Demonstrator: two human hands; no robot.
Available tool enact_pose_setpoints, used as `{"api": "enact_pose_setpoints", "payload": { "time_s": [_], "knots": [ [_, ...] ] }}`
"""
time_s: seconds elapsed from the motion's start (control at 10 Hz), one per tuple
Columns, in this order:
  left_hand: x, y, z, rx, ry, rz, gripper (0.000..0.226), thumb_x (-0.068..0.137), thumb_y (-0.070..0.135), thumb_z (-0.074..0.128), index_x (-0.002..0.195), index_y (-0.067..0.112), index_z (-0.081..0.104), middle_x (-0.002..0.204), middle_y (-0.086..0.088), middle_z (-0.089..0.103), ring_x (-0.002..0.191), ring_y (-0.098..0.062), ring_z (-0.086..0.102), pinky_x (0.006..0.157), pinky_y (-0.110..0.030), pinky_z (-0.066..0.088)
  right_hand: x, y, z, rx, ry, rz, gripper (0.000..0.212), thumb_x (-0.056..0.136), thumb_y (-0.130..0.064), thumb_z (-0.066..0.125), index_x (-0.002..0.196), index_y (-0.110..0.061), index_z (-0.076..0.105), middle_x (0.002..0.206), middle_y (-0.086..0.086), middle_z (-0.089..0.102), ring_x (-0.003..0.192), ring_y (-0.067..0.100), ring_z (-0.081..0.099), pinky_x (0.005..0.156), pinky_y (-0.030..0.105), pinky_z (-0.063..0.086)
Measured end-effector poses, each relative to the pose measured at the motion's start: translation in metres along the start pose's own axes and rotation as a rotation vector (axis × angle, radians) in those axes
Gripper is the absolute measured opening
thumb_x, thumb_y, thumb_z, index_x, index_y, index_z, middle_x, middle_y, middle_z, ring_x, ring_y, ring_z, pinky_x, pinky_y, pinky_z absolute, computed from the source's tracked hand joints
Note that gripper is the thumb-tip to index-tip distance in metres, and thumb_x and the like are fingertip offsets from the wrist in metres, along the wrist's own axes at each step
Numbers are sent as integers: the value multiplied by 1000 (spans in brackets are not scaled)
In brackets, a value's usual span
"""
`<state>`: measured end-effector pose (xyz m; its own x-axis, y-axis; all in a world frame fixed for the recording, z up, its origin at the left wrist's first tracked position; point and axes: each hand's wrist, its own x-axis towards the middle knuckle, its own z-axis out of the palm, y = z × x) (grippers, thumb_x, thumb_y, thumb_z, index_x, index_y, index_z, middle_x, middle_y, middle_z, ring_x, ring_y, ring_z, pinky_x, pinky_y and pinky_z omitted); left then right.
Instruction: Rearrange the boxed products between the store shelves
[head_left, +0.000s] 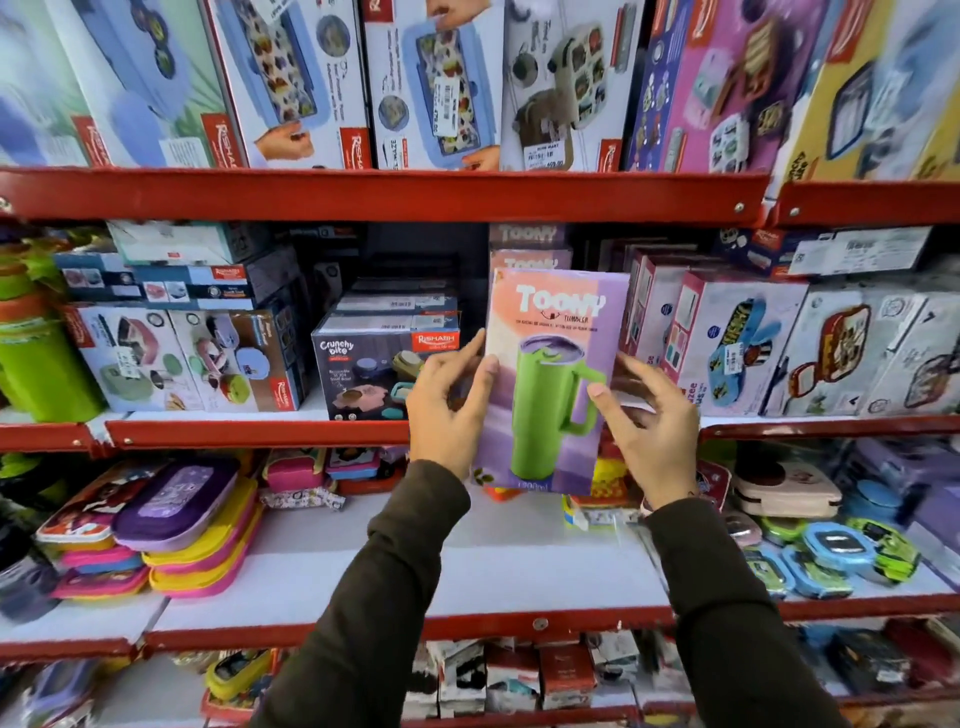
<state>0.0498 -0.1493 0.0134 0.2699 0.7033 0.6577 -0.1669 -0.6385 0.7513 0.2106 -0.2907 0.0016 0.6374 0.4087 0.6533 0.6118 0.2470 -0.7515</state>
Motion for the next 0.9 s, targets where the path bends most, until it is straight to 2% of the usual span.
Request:
{"api": "enact_pose_setpoints", "payload": {
  "time_s": [0.1,0.2,0.3,0.4,0.5,0.6,0.8,0.9],
  "knots": [
    [32,2,8,67,-75,7,39,97,31,63,135,22,63,120,4,69,104,4,60,95,-4,44,35,5,-2,-101,-72,-18,55,81,-41,81,132,-33,61,132,-10,66,122,12,64,96,39,59],
    [55,-4,22,103,-90,-25,40,98,27,60,138,19,61,128,7,67,100,14,60,90,2,43,57,17,8,-133,-86,-12,59,84,-39,79,138,-32,56,135,-6,64,123,17,64,104,44,55],
    [68,-18,38,154,-87,-110,42,100,22,57,141,14,56,134,-9,67,110,-9,65,100,-18,51,71,32,22,-133,-114,11,58,89,-32,76,143,-28,54,139,1,62,122,23,64,105,48,53],
    [70,-31,50,218,-140,-206,43,102,15,51,144,11,49,135,-17,65,123,-27,63,108,-43,50,77,45,33,-172,-135,45,57,91,-23,74,144,-21,53,143,5,59,120,26,64,104,43,52],
    [65,-41,56,293,-190,-277,48,100,10,51,147,13,44,132,-18,66,119,-33,65,107,-42,50,77,61,41,-218,-150,93,56,91,-17,74,143,-18,53,142,7,60,117,25,64,100,34,51],
    [63,-47,61,286,-227,-321,57,95,5,53,149,18,40,133,-13,65,119,-31,64,111,-40,47,77,69,48,-219,-132,146,54,90,-13,73,141,-15,54,138,11,63,113,23,66,101,38,54],
    [67,-56,65,308,-217,-317,59,92,9,56,148,19,41,129,-12,67,113,-29,67,106,-45,52,78,73,54,-231,-113,157,53,90,-15,73,140,-16,54,137,9,63,117,25,65,103,48,55],
    [69,-60,68,312,-183,-297,64,92,12,57,152,17,35,139,-13,60,119,-30,63,107,-47,51,82,75,56,-237,-107,171,55,91,-17,73,141,-16,52,139,9,62,117,26,65,103,49,55]
  ]
}}
